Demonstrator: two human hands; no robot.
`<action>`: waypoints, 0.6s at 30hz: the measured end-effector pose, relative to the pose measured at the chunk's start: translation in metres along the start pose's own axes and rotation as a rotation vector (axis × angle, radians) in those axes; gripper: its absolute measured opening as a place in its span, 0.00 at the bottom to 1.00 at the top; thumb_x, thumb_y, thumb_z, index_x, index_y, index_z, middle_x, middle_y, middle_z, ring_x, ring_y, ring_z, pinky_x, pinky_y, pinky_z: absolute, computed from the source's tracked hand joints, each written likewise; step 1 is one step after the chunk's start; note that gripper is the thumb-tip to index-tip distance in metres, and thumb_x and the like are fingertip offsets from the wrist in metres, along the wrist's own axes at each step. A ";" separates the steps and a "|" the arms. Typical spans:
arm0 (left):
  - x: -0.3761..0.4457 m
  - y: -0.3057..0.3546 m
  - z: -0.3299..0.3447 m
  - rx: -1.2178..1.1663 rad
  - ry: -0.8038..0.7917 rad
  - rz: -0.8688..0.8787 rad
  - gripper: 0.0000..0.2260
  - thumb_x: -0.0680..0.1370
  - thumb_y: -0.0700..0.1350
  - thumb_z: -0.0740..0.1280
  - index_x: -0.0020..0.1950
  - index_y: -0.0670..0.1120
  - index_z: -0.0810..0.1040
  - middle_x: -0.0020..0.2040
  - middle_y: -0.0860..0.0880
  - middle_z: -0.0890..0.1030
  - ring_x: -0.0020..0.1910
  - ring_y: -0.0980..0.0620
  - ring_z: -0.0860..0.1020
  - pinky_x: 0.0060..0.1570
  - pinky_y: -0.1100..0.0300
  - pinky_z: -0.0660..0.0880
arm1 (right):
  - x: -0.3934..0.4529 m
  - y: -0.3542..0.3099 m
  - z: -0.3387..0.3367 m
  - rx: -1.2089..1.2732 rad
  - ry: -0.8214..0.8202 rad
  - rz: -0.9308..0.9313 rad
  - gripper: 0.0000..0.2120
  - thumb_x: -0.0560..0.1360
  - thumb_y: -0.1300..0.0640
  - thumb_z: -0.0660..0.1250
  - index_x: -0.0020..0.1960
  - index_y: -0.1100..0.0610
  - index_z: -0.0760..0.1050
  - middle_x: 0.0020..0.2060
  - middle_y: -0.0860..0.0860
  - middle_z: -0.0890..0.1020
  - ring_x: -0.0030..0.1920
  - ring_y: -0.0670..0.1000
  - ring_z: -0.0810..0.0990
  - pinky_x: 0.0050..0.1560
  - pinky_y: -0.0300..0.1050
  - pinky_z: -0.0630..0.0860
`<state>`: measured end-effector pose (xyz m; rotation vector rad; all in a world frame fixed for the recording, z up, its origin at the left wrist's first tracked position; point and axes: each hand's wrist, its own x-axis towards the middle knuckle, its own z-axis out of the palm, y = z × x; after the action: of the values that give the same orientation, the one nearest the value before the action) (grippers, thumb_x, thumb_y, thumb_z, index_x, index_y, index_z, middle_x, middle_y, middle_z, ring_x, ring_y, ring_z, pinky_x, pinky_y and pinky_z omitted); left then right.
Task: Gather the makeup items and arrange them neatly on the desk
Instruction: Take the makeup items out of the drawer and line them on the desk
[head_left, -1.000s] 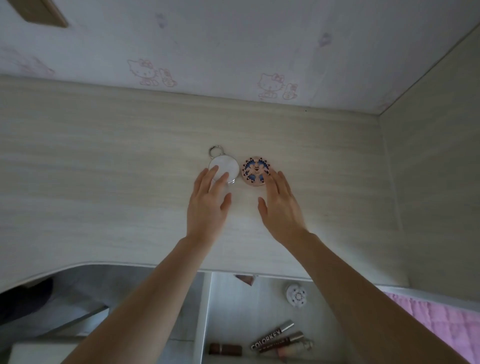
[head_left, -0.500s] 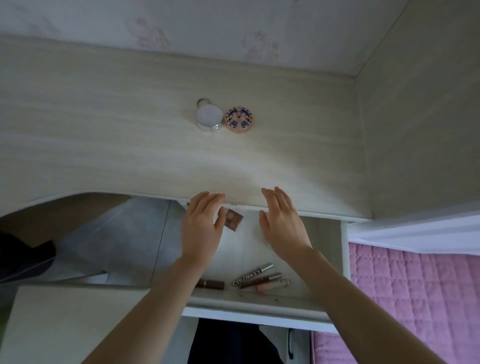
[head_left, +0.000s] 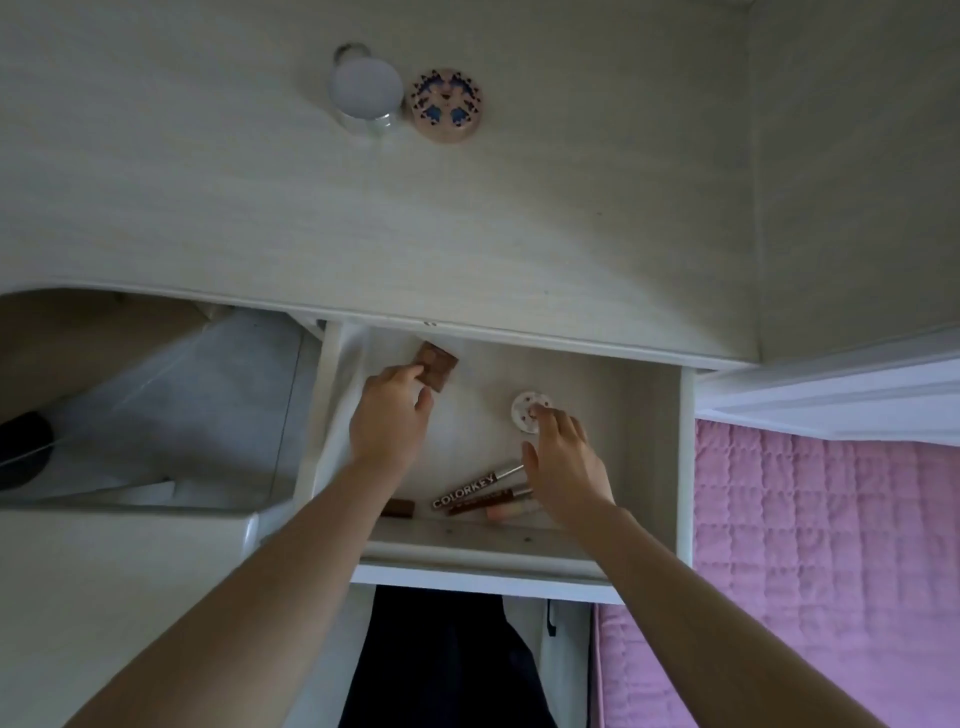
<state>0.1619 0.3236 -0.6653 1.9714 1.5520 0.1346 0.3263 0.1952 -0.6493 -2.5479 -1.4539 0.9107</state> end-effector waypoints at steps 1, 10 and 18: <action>0.008 -0.002 0.005 0.001 -0.013 -0.024 0.16 0.78 0.46 0.63 0.65 0.47 0.75 0.62 0.48 0.77 0.60 0.46 0.73 0.52 0.48 0.76 | 0.006 0.003 0.004 -0.012 -0.011 0.026 0.22 0.79 0.53 0.60 0.71 0.57 0.62 0.66 0.54 0.70 0.66 0.56 0.68 0.55 0.53 0.75; 0.047 -0.012 0.042 0.087 -0.066 -0.159 0.20 0.77 0.51 0.66 0.66 0.43 0.71 0.62 0.43 0.73 0.61 0.41 0.72 0.47 0.46 0.75 | 0.049 0.008 0.020 0.097 -0.016 0.326 0.27 0.78 0.46 0.62 0.72 0.56 0.59 0.66 0.56 0.66 0.64 0.59 0.66 0.56 0.53 0.72; 0.062 -0.010 0.054 0.027 -0.038 -0.212 0.23 0.72 0.56 0.71 0.60 0.43 0.73 0.59 0.44 0.74 0.58 0.41 0.74 0.46 0.47 0.76 | 0.055 0.004 0.026 0.214 -0.009 0.340 0.25 0.78 0.49 0.63 0.70 0.59 0.63 0.66 0.57 0.68 0.65 0.58 0.65 0.61 0.54 0.69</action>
<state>0.1956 0.3593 -0.7315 1.8049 1.7334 -0.0108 0.3364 0.2319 -0.6971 -2.6692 -0.8787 1.0540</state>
